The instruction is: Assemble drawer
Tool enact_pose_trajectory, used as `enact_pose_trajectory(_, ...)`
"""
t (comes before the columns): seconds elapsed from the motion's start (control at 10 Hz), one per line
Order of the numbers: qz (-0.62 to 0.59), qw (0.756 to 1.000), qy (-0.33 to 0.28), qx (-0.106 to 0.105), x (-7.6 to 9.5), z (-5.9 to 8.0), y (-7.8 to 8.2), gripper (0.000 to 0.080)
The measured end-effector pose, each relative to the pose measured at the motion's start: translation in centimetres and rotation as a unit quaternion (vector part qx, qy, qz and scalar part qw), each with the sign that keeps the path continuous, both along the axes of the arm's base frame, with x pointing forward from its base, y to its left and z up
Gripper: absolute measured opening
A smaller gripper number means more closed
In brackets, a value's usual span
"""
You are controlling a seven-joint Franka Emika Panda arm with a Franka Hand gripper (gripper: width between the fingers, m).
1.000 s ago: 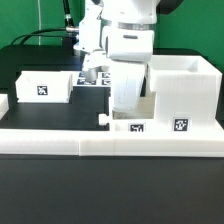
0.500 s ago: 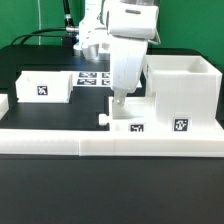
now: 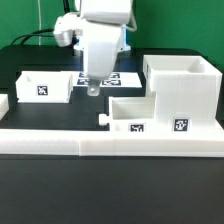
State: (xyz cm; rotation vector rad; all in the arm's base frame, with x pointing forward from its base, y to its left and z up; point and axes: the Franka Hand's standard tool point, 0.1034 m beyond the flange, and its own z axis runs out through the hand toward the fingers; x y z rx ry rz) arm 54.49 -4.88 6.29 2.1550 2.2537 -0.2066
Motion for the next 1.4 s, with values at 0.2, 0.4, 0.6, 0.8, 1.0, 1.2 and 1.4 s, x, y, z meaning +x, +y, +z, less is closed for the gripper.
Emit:
enact_pose_trajectory(0.2,-0.004,1.0,0.0,0.001,0.0,0.0,-0.2,0.0649)
enact_pose_trajectory(0.4,0.018,0.999,0.013,0.032,0.1,-1.3,-2.1,0.0649)
enact_pose_trajectory(0.6,0.014,0.997,0.023,0.071,1.5,-1.7,-3.5,0.0649)
enact_pose_trajectory(0.8,0.008,0.994,0.03,0.102,2.7,-2.0,-3.2,0.0649)
enact_pose_trajectory(1.0,-0.015,0.99,0.047,0.13,3.0,-2.6,-1.8,0.0649)
enact_pose_trajectory(1.2,-0.028,0.99,0.055,0.13,2.6,-3.0,-1.5,0.0649)
enact_pose_trajectory(1.4,-0.028,0.99,0.055,0.13,2.5,-3.1,-1.5,0.0649)
